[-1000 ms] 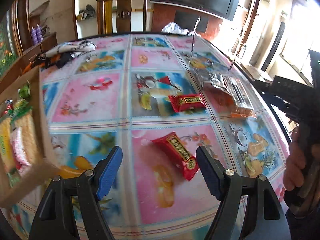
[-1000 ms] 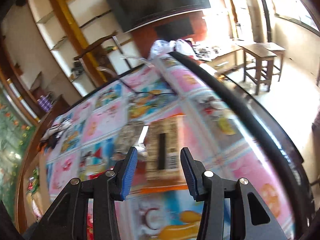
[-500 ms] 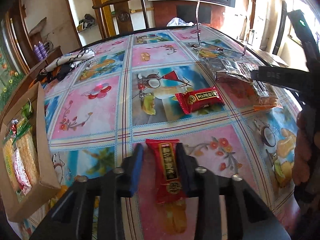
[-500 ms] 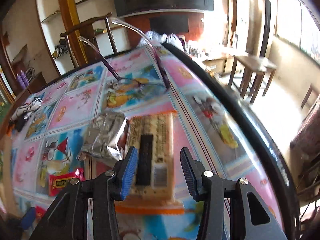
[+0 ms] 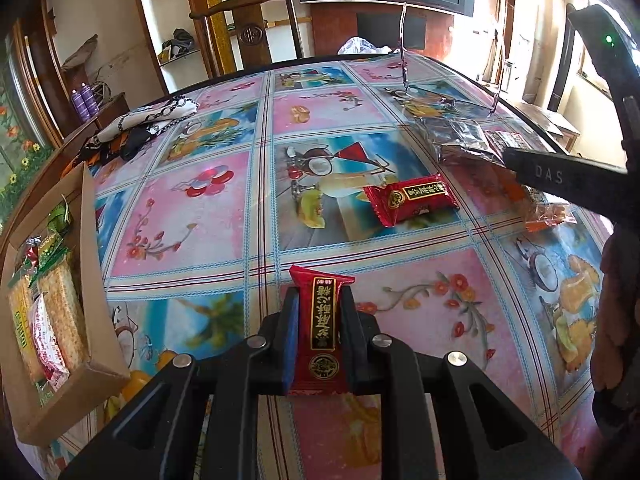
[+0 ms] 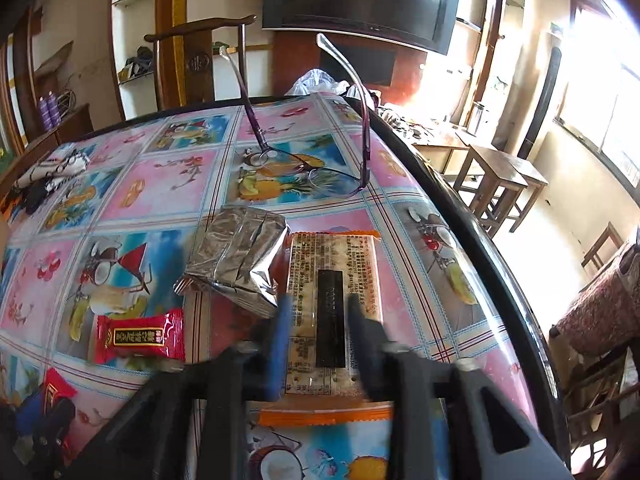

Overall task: Organize snacks
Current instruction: 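Lift the bar packet and red packet and carry them toward the box with both grippers, then lower the red packet and bar packet into the box with both grippers, then open both grippers to release the packets into the box, then move the right gripper back over the table while the left stays above the box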

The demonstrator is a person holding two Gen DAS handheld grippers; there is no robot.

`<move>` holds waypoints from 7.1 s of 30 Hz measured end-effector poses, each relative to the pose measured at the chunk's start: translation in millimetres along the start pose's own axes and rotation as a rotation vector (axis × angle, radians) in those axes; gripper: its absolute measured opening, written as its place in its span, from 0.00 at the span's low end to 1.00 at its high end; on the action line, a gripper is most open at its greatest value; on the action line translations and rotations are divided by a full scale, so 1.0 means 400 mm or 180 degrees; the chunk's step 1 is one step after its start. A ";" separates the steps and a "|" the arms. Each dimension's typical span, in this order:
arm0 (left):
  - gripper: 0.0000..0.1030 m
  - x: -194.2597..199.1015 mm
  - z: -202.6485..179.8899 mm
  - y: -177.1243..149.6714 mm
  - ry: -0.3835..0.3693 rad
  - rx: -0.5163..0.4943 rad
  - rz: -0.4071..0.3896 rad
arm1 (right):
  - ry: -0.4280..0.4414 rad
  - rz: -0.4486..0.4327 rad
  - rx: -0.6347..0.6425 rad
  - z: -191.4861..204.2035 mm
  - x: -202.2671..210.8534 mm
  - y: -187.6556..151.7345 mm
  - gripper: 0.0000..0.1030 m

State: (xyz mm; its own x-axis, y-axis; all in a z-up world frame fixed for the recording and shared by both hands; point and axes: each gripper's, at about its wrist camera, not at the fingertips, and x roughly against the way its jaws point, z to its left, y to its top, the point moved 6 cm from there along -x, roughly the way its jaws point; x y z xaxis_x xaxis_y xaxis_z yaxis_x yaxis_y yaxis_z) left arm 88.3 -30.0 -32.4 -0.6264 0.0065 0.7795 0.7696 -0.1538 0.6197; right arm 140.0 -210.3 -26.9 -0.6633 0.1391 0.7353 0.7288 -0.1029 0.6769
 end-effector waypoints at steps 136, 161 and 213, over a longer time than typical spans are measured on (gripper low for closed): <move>0.17 0.188 0.772 -0.035 0.0820 0.2017 -0.0677 | 0.2005 -0.0394 0.1072 0.739 0.315 -0.139 0.55; 0.19 0.146 0.824 -0.071 0.0885 0.2152 -0.0417 | 0.2180 -0.0422 0.1391 0.893 0.325 -0.170 0.57; 0.71 0.234 0.584 0.021 0.1784 0.0780 -0.1295 | 0.1414 -0.0350 -0.0418 0.245 0.150 0.023 0.68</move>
State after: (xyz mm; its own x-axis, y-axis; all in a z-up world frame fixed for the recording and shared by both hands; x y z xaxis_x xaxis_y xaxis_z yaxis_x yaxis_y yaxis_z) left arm 65.1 200.1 67.1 -0.7872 -0.5003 0.3605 0.4274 -0.0211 0.9038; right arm 123.5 -106.2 20.1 -0.7646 -0.2754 0.5827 0.6416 -0.2389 0.7289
